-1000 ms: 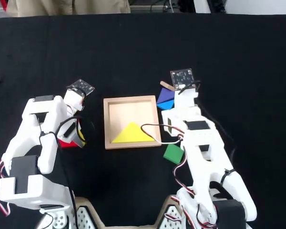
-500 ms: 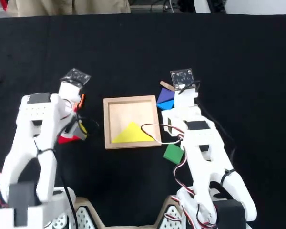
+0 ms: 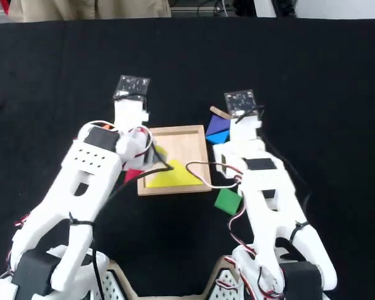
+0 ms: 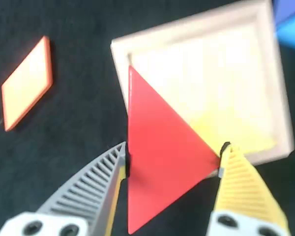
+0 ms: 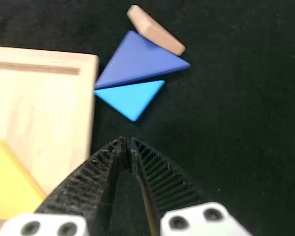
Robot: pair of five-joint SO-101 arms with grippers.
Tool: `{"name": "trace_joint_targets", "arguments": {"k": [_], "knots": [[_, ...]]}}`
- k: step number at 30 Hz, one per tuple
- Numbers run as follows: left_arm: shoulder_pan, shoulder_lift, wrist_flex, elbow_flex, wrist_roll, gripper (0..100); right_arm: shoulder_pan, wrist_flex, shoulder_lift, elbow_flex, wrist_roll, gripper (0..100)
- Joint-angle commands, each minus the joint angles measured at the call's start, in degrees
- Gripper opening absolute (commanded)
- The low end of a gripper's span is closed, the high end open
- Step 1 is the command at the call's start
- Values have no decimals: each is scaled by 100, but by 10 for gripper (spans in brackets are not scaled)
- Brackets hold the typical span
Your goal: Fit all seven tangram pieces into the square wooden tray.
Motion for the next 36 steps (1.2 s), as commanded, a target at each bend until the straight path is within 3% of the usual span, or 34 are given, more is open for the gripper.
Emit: {"name": "trace_joint_targets", "arguments": {"k": [1,6,12,20,24,36], "knots": [[110,62,-747,-338,853,270,264,-114,4,-84,-44,11],[127,1204,-1301,-470,1152,270,536,-255,48,-154,-316,11],[145,2444,-1319,-1068,1143,270,510,-422,48,-119,-325,11],[145,2558,-1345,-1209,1196,270,501,-404,57,-119,-316,11],[101,2567,-1319,-1165,1582,270,501,-396,57,-119,-316,11],[145,2576,-1327,-1068,1582,276,334,-431,57,-66,-316,11]]}}
